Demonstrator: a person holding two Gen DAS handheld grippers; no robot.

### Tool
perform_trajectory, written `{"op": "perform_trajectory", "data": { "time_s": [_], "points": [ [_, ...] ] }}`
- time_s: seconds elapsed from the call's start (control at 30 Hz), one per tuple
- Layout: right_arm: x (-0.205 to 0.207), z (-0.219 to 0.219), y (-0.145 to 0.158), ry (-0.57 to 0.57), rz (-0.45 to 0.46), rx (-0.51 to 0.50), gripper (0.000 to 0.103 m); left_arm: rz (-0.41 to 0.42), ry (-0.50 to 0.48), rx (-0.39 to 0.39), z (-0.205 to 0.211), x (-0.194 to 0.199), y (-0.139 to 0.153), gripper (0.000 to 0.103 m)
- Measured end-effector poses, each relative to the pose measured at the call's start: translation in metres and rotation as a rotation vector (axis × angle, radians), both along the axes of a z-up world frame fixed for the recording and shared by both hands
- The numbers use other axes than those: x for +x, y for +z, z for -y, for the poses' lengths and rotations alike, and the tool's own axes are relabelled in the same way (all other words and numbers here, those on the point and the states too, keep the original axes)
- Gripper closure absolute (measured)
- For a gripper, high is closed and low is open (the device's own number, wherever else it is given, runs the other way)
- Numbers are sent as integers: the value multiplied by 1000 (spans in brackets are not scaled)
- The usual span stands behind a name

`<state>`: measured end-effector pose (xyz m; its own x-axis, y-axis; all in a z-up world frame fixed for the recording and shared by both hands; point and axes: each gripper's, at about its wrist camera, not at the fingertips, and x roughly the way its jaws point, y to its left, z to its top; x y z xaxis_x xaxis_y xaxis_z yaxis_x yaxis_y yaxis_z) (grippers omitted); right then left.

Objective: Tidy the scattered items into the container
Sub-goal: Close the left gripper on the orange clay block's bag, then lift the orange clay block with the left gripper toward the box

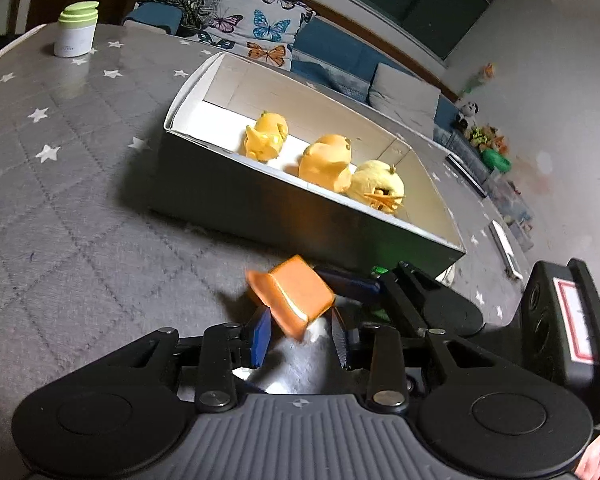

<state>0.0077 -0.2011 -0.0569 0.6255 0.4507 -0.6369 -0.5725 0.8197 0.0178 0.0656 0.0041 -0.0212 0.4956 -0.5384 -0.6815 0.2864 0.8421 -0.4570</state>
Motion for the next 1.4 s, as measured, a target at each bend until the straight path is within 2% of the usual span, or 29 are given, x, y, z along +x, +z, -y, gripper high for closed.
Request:
{"op": "perform_trajectory", "data": {
  "time_s": [0.27, 0.43, 0.67, 0.9, 1.17, 1.4],
  "points": [
    [-4, -4, 2, -8, 42, -36, 8, 26, -18, 14, 1, -9, 7, 67],
    [-3, -4, 2, -24, 47, -47, 14, 39, 10, 34, 0, -1, 9, 67],
    [0, -4, 2, -20, 42, -45, 21, 6, 16, 33, 4, 12, -1, 67],
    [2, 5, 3, -35, 25, -18, 36, -19, 6, 27, 3, 12, -6, 67],
    [1, 8, 4, -44, 35, -23, 41, -41, -2, 24, 4, 4, -5, 67],
    [-11, 17, 18, -41, 80, -17, 41, 14, -27, 15, 12, -8, 16, 67]
  ]
}}
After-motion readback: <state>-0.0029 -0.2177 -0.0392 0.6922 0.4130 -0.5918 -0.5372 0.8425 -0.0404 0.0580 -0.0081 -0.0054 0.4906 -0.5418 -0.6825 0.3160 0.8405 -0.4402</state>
